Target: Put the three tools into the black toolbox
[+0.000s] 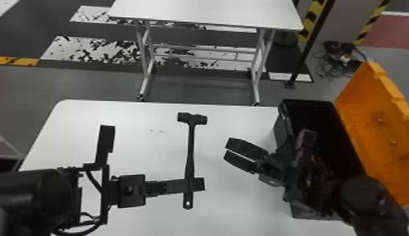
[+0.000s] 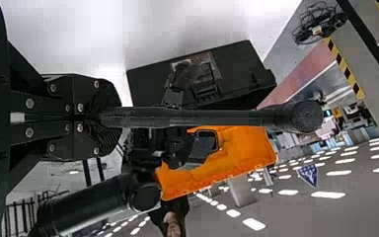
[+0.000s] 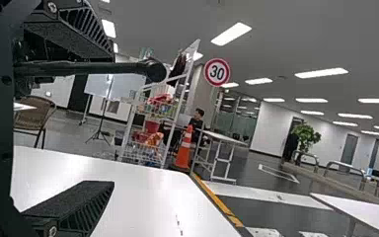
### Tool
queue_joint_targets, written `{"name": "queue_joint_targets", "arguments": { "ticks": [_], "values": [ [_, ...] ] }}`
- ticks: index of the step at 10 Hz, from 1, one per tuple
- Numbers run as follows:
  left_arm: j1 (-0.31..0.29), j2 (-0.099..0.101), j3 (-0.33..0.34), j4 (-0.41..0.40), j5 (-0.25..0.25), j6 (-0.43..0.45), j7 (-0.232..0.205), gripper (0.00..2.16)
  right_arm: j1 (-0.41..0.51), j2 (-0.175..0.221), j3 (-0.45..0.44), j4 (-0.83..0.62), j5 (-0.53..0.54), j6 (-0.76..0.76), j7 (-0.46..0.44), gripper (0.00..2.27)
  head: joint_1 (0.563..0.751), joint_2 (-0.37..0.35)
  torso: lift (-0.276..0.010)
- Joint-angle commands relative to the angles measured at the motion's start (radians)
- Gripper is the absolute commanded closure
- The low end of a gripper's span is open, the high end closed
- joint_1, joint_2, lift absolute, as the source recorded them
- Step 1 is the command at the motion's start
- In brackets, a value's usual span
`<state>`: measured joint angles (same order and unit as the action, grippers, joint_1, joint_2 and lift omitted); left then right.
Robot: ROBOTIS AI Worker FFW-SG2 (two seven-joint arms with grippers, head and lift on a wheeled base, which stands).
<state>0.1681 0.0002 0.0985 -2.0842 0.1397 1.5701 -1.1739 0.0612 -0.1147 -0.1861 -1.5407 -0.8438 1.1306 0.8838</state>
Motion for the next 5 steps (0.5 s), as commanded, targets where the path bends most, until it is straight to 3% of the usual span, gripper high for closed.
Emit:
{"name": "queue_joint_targets", "arguments": {
  "ticks": [1,5],
  "values": [
    [-0.009,-0.003,-0.022,0.013,-0.006,0.001,0.002,2.14,0.005,0.000,0.005,-0.001,-0.018,0.004,0.001,0.08,0.695,-0.063,-0.051],
    [-0.002,-0.003,-0.037,0.046,-0.003,0.001,0.000,2.14,-0.011,-0.016,0.037,-0.029,-0.052,0.065,0.006,0.08,0.695,-0.074,-0.051]
  ]
}}
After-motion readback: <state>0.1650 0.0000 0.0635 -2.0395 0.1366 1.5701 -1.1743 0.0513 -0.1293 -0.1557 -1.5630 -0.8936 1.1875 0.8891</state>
